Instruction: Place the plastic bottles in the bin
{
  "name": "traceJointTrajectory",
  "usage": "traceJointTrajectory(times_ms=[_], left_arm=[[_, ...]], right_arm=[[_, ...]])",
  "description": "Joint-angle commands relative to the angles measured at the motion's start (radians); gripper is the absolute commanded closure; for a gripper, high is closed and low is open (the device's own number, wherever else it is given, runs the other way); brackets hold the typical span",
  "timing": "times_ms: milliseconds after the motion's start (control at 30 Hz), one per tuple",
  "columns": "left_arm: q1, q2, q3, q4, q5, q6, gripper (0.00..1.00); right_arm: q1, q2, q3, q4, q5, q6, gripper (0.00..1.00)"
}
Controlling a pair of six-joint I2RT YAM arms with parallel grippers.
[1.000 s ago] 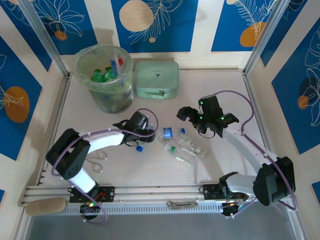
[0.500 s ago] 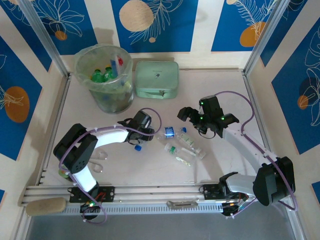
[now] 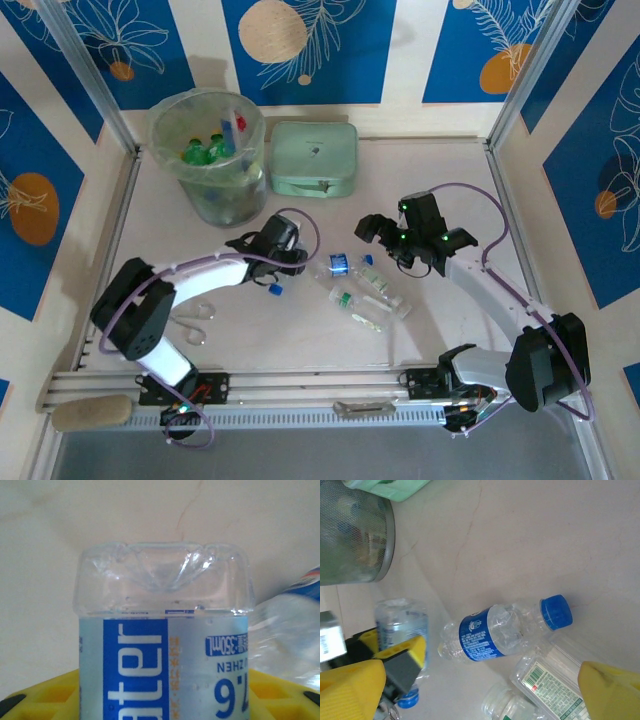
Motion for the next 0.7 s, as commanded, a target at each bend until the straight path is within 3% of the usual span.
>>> traceJointTrajectory(times_ms=[0, 400, 667], left_arm=[[-0.007, -0.102, 0.074, -0.032, 0.01, 0.035, 0.48], [0.027, -0.273, 0.307, -0.182, -0.108, 0.223, 0.48], [0.18, -0.244, 0.56, -0.28, -0.108, 0.404, 0.46]], right_arm=[[-0.004, 0.001, -0.009, 0.034, -0.032, 0.011, 0.01], [0.017, 0.064, -0.019, 0.212, -0.115, 0.003, 0.01], [0.05, 0.1, 0.0, 0.219, -0.146, -0.05, 0.01]])
